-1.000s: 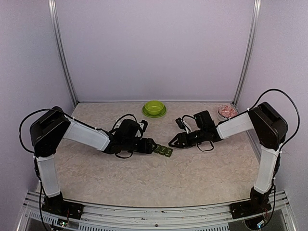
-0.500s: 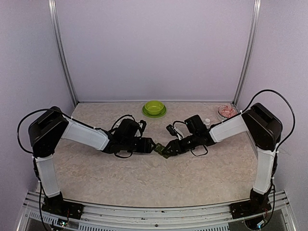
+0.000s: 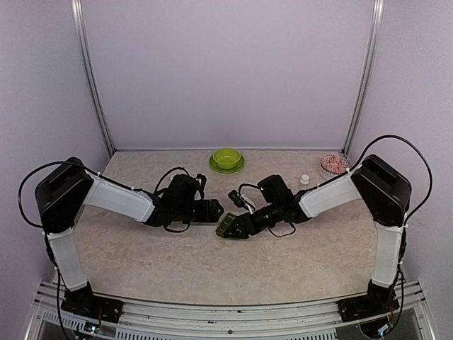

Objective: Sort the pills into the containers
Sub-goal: Adjust the pill container at the center of the board.

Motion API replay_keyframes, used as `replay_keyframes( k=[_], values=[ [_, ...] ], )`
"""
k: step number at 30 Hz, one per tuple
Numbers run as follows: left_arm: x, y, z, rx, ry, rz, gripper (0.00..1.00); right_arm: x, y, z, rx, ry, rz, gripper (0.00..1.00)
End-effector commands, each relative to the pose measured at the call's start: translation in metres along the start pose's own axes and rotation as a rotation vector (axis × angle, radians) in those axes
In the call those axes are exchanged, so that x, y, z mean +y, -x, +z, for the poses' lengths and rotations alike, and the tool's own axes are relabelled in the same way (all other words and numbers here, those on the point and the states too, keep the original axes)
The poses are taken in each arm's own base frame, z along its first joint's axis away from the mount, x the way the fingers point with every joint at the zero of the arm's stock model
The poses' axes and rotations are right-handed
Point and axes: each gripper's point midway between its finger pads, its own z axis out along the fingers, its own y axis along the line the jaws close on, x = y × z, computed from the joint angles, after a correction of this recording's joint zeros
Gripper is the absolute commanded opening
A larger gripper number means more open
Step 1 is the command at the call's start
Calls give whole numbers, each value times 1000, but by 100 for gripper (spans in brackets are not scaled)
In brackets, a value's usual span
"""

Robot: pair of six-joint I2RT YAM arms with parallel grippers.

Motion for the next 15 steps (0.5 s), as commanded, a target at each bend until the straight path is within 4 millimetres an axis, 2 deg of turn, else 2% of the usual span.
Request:
replay_keyframes(
  k=[1,4,7,15],
  values=[
    [1,14,-8,-54,5,-10,87,21,16,7,-40,74,-63,61],
    [1,15,-9,-59,-1,-3,92,20,17,0,-40,45,-86,63],
    [-3,17,-11,-71,-23,9,98,18,18,-17,-55,32,-81,64],
    [-20,26,-23,-125,-103,93,99,-5,23,-78,-136,-83,-44,69]
  ],
)
